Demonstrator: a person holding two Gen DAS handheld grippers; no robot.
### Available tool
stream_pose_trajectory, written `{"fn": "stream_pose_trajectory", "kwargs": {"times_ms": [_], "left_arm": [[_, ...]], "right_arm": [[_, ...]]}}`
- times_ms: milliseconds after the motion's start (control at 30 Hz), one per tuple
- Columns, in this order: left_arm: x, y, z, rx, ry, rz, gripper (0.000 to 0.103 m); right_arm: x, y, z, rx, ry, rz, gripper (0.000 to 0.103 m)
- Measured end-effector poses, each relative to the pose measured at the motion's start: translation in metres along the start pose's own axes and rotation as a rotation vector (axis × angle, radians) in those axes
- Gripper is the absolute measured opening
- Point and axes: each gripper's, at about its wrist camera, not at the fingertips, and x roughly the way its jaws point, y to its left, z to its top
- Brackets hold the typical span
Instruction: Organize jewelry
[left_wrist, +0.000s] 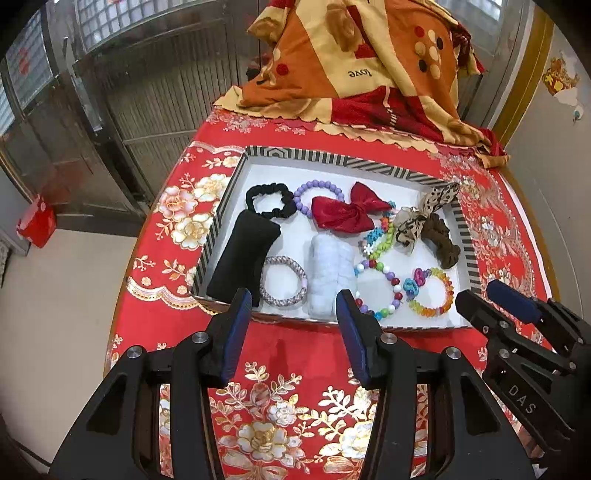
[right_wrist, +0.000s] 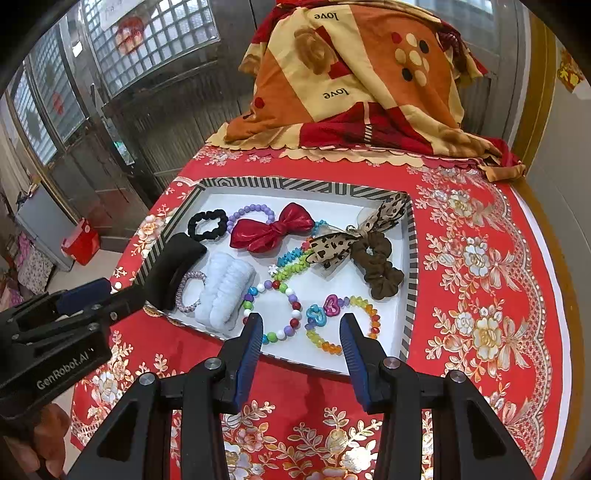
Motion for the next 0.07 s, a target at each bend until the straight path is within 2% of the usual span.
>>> {"fn": "stream_pose_trajectory", "kwargs": {"times_ms": [67], "left_arm": [[0.0003,-0.0014,0.0007,0.003,-0.002,0.007,0.047]], "right_arm": [[0.0008,-0.0031,-0.0012,0.004,0.001,0.0,0.041]]}}
